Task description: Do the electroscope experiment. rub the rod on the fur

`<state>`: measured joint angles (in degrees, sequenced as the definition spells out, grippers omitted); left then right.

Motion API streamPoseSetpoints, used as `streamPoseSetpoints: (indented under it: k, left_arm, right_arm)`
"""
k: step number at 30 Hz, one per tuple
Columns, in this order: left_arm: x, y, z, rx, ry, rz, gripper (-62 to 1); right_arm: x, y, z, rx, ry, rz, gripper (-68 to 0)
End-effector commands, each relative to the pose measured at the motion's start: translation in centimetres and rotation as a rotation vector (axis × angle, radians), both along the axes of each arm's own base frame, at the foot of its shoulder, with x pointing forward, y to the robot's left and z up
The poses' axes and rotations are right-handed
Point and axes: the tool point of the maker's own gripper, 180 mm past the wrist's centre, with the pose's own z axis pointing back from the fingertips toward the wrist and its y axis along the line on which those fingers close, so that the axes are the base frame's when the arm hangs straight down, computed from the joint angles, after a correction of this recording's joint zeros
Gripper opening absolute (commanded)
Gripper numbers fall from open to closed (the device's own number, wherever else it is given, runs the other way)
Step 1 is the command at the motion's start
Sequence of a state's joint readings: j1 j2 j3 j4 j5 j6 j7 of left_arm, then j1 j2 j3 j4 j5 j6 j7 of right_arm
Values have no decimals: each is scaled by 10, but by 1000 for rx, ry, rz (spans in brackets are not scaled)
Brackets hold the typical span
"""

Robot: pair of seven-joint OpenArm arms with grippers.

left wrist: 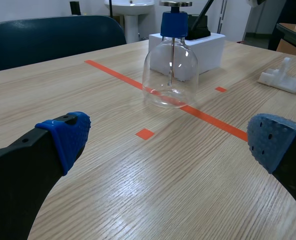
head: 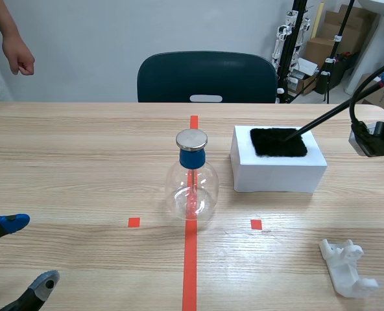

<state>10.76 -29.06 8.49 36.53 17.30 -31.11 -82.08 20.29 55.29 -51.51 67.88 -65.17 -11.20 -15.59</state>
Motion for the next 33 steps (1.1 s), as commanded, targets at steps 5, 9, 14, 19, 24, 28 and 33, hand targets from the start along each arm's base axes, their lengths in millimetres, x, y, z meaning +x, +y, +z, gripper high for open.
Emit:
streamPoseSetpoints:
  k: [5, 9, 14, 19, 24, 28, 33]
  left_arm:
    - [4, 5, 9, -6, -33, 9, 14]
    - [4, 5, 9, -6, -33, 9, 14]
    - [4, 5, 9, -6, -33, 9, 14]
    - [4, 5, 9, -6, -33, 9, 14]
    - [4, 5, 9, -6, -33, 9, 14]
    - [4, 5, 9, -6, -33, 9, 14]
    - [4, 5, 9, -6, -33, 9, 14]
  right_arm:
    - [8, 30, 13, 68, -58, 86, -674]
    - [7, 15, 16, 28, -54, 55, -674]
    - [6, -1, 14, -17, -29, -1, -674]
    - [8, 27, 17, 54, -71, 86, -674]
    - [8, 33, 19, 66, -88, 105, -674]
    - [8, 7, 20, -2, -72, 18, -674]
    - [7, -3, 17, -38, -46, -19, -674]
